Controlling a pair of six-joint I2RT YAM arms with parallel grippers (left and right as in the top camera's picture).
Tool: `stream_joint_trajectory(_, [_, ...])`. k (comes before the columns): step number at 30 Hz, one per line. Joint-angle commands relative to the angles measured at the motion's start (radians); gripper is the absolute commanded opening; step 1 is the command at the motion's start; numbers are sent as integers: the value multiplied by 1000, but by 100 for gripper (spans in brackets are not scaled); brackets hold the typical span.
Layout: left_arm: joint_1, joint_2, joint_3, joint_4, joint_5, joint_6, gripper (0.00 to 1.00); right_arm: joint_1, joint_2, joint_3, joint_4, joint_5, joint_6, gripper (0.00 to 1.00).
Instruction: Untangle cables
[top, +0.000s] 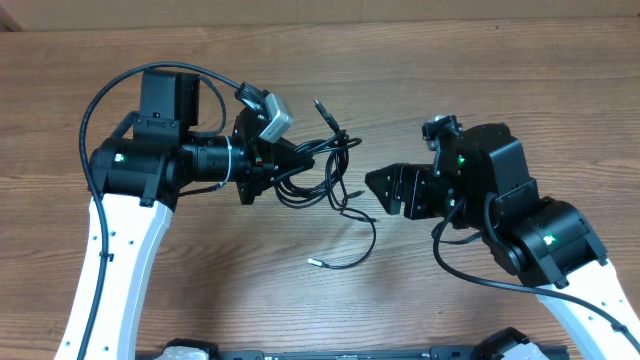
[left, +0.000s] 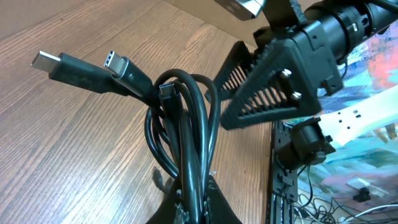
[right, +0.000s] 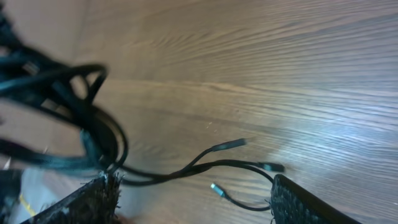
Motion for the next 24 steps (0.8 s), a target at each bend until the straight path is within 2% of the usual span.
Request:
stream_joint_trajectory(1, [5, -1, -2, 25, 20, -10, 4, 5, -9, 13, -3, -108, -122, 75])
stream_joint_trajectory(5, [37, -3, -2, 154, 45, -185, 4, 5, -8, 13, -11, -154, -278, 78])
stream_joint_trajectory(8, [103, -3, -2, 280, 196, -299, 4, 5, -8, 13, -11, -292, -492, 85])
stream_joint_trajectory(10, [149, -3, -2, 327, 254, -369, 4, 5, -3, 13, 2, -330, -559, 91])
stream_joint_trajectory(13, [207, -3, -2, 333, 338, -428, 4, 5, 27, 13, 44, -326, -600, 100])
stream_joint_trajectory(17, [241, -3, -2, 339, 478, -436, 4, 5, 75, 13, 124, -298, -609, 100])
stream_joint_trajectory(24, [246, -3, -2, 359, 499, -544, 4, 37, 138, 13, 265, -288, -643, 100])
